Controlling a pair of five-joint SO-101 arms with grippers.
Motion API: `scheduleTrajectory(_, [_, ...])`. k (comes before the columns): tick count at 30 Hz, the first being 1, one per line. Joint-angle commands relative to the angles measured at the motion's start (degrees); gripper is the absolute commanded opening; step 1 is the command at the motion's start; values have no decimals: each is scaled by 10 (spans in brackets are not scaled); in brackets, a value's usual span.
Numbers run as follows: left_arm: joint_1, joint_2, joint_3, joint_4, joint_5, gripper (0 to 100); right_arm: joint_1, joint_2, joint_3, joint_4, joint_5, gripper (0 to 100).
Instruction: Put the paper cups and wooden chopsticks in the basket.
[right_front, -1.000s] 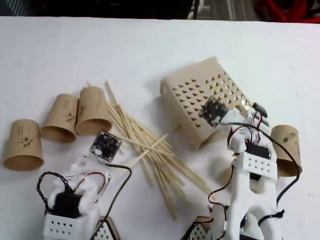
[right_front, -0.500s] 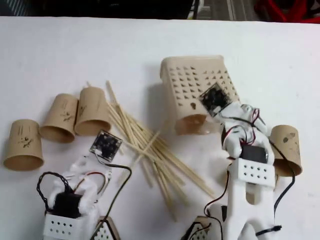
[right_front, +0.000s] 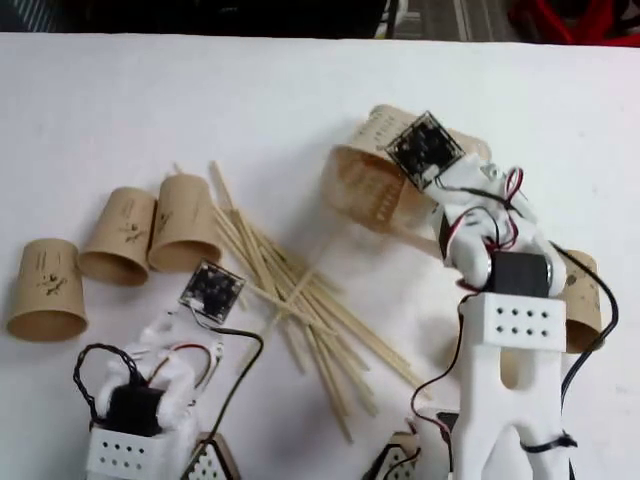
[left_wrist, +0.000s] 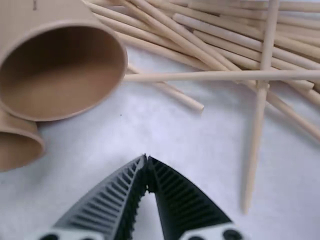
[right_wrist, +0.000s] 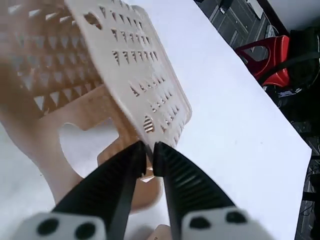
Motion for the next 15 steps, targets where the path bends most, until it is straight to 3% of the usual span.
scheduleTrajectory(1, [3,-1,-27,0,-1,24,-7,17,-93,39,-5,19])
scheduleTrajectory(8, [3,-1,-27,0,-1,24,-51,25,-175,124,-37,19])
scheduleTrajectory(15, [3,-1,-27,0,-1,24,-73,26,-179,134,-47,19])
